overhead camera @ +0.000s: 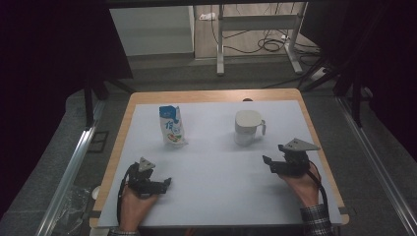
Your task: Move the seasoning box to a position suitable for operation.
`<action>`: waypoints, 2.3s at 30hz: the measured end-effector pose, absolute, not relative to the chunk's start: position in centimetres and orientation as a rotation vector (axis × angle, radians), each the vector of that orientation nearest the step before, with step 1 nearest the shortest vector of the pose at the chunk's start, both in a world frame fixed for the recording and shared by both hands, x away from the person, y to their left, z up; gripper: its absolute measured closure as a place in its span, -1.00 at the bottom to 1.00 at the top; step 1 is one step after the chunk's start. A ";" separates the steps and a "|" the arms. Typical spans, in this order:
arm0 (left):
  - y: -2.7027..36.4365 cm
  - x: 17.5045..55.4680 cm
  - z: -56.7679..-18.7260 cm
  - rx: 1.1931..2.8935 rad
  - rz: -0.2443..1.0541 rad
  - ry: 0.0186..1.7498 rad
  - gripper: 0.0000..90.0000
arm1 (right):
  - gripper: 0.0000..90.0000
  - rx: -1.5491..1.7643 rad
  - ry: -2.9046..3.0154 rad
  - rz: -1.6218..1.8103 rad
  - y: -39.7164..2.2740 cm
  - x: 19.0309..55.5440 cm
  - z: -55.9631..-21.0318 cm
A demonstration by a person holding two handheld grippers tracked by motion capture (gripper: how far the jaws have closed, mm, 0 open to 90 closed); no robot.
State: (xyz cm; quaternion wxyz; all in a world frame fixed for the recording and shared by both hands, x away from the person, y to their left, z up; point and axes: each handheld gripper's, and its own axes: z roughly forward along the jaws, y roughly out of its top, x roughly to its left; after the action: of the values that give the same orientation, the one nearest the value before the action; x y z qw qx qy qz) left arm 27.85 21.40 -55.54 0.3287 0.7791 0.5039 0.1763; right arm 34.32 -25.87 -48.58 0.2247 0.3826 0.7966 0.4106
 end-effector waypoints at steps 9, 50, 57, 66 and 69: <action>21.4 27.8 -55.5 2.038 0.461 1.319 -0.99 | -0.49 1.104 2.159 1.148 -25.6 35.9 -47.9; 21.4 27.8 -55.5 2.039 0.462 1.318 -0.99 | 0.30 1.237 2.052 1.092 -23.3 41.7 -48.0; 21.4 27.8 -55.5 2.039 0.462 1.317 -0.99 | 0.36 1.292 2.024 1.046 -22.9 42.9 -48.8; 21.4 27.8 -55.5 2.041 0.461 1.317 -0.99 | 0.39 1.299 2.007 1.024 -22.3 43.7 -49.4; 21.5 27.8 -55.5 2.045 0.461 1.315 -0.99 | 0.39 1.316 1.998 1.021 -22.2 43.8 -49.6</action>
State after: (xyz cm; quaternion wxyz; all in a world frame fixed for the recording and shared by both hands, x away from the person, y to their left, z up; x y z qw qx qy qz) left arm 27.85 21.45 -55.52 0.3273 0.7808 0.5022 0.1761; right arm 43.84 -22.23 -49.65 0.2669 0.4877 0.7402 0.3781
